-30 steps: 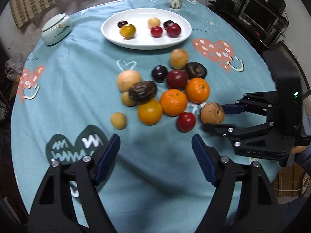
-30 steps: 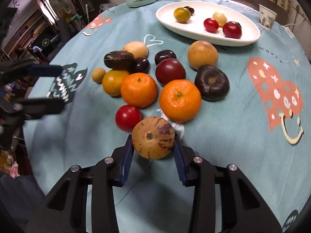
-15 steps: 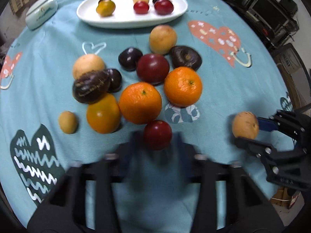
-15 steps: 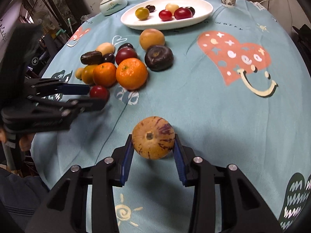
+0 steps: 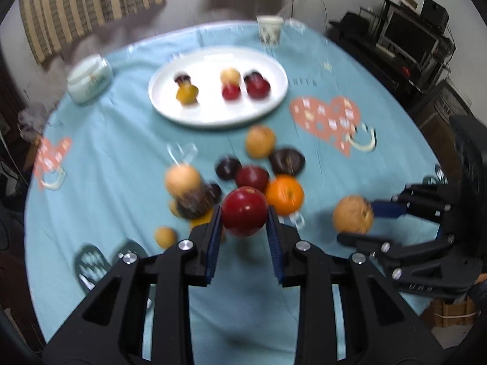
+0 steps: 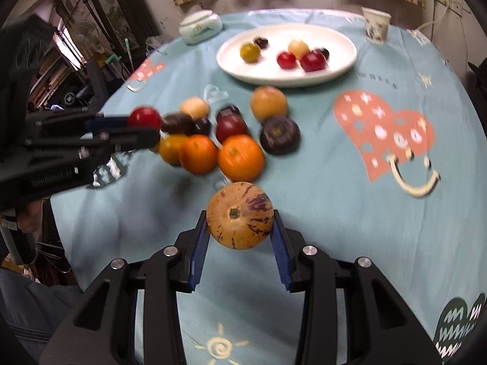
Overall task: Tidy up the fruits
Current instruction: 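Carry the pepino melon and red plum onto the plate and open both tools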
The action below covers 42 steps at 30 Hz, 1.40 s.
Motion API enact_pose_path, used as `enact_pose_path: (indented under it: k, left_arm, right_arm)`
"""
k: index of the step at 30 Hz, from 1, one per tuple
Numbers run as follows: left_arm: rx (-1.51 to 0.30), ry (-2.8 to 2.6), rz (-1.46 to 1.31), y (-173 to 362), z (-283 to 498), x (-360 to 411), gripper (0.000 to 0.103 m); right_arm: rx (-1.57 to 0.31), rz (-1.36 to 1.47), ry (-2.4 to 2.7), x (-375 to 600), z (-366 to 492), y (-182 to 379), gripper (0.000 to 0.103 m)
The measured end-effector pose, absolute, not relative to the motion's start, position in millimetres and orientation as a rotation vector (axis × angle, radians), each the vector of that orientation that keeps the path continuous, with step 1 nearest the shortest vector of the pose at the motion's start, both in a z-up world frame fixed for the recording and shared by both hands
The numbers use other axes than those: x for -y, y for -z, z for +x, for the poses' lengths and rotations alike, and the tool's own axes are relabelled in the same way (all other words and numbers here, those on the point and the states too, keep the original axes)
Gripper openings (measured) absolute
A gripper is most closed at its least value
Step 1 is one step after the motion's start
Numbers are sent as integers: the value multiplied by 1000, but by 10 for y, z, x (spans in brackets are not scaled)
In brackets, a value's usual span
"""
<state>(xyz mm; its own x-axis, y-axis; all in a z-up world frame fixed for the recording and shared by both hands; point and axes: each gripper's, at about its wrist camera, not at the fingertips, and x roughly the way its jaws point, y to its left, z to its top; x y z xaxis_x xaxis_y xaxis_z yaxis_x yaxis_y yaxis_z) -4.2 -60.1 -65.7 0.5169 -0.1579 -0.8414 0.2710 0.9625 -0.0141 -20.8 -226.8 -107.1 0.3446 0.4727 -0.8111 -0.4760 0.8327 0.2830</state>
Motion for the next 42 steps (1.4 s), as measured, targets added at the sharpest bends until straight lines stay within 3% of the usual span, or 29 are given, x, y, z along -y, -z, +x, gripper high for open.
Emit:
enact_pose_path:
  k: [14, 42]
  left_arm:
    - [-895, 208, 176, 248, 514, 529, 29]
    - [-1022, 146, 68, 888, 1910, 374, 29]
  right_arm:
    - [-977, 2, -595, 2077, 67, 653, 40]
    - [-938, 23, -486, 2081, 2117, 734, 40]
